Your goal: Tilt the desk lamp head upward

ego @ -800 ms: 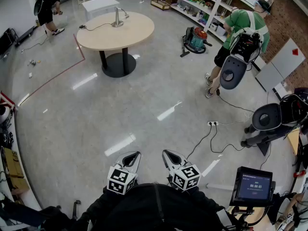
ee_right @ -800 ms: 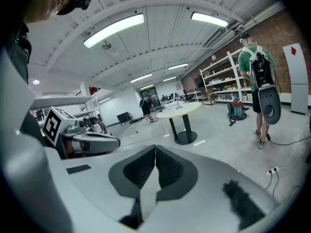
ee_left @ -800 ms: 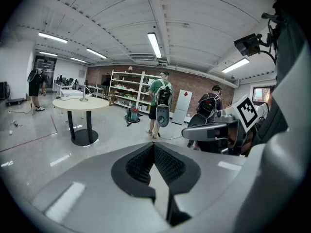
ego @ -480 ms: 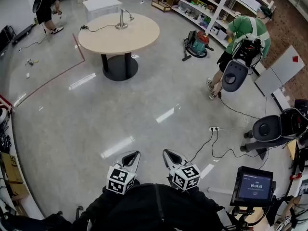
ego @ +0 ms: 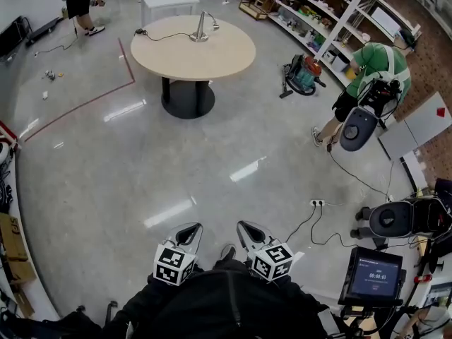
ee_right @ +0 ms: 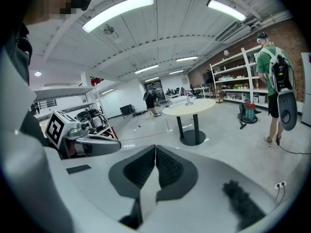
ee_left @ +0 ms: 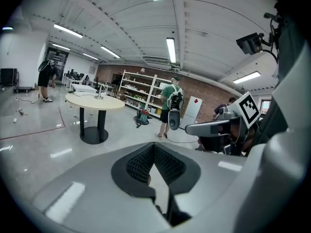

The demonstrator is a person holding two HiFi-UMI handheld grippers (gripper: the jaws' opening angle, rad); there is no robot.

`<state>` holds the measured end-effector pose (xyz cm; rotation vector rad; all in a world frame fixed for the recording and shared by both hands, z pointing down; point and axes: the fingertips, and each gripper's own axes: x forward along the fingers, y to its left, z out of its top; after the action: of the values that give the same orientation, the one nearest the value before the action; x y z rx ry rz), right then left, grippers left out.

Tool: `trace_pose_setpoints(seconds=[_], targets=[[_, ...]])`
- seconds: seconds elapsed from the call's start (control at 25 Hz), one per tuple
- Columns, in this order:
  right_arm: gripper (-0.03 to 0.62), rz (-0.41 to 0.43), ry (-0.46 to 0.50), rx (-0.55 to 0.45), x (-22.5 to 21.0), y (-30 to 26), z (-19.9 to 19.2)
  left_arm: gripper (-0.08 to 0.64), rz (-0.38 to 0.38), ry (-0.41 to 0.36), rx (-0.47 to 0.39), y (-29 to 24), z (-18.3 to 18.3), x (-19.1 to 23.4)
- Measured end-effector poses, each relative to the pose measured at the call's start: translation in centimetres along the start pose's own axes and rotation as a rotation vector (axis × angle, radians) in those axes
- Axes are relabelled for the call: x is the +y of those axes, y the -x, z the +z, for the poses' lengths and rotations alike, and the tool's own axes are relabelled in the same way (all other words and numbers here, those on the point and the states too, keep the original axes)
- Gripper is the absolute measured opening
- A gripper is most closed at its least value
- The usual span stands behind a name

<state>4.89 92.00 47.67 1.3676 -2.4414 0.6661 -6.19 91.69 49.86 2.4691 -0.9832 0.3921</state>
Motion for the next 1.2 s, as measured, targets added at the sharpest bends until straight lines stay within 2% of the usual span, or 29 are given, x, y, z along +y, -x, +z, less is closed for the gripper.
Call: trace_pose_setpoints(seconds=[0.28,0.44,0.68,0.88,1.0,1.08,1.2], targets=[[0.006,0.074,-0.023,0.006,0.0,-5.6,0.5,0.006,0.062,0.012,0.018,-0.7,-0.2,4.8],[0.006,0.131,-0.018,-0.014,-1.6,-8.9,2.6,0.006,0.131,0.009,0.014,-2.3,1.8,7.5],[0.006,0.189,-0.021,-0.047,-7.5,-11.7,7.3,0.006,0.18,-0.024,0.018,-8.2,6.4,8.3],[0.006,0.207,-0.028,-0.055,-12.3,-12.9,9.7,0.006,0.2,-0.039,0.024,-12.9,9.3,8.1],[0.006,0.208,-0.03,-0.06,-16.7,-13.7,11.5,0.007,0.23,-0.034,0.022,-16.8,11.7,8.3],[0.006,0.211,-0.03,-0.064,-18.8,-14.0,12.3,0.006,0.237,-0.031,0.023,-18.8,12.4,8.3],[0.008,0.217,-0.017,-0.072,-19.7,-14.1,12.7,0.006,0.229,-0.039,0.024,-20.0,12.6,7.9]])
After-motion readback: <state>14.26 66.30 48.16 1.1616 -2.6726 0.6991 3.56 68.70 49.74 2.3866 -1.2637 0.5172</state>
